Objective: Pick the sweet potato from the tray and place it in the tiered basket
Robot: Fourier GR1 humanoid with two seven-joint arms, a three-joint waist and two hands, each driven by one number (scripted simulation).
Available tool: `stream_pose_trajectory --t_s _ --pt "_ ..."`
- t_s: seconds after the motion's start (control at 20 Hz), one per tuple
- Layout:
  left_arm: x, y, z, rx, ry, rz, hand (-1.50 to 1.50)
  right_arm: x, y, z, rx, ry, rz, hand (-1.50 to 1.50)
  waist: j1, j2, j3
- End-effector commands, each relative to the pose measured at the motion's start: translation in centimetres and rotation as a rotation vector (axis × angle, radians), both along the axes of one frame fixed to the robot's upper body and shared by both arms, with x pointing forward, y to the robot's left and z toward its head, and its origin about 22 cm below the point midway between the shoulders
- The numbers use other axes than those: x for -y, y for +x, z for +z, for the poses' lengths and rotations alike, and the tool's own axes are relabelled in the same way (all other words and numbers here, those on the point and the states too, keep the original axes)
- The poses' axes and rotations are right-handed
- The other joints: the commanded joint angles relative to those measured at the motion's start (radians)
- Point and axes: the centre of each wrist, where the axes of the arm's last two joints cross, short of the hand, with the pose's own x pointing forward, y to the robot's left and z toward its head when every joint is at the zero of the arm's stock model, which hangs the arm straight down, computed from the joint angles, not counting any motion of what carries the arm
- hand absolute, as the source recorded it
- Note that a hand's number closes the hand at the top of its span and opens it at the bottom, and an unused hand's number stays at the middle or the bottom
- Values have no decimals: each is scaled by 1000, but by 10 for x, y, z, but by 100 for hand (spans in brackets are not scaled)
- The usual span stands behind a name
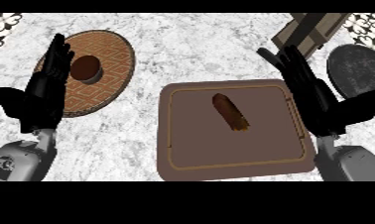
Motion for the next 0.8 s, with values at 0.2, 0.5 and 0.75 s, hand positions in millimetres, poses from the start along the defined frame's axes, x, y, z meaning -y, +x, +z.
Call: stream_pose_trajectory --t_s 0.2,0.5,0.75 --pt "-22 -14 -35 -83 204 -6 0 -30 4 35 269 -344 96 150 31 19 39" --pt "-46 -17 -41 -176 192 29 0 26 -6 5 258 -629 -492 -150 -28 10 33" --pt "-40 -17 -52 -168 199 15 0 -4 -51 34 300 -733 -451 -150 -9 12 35"
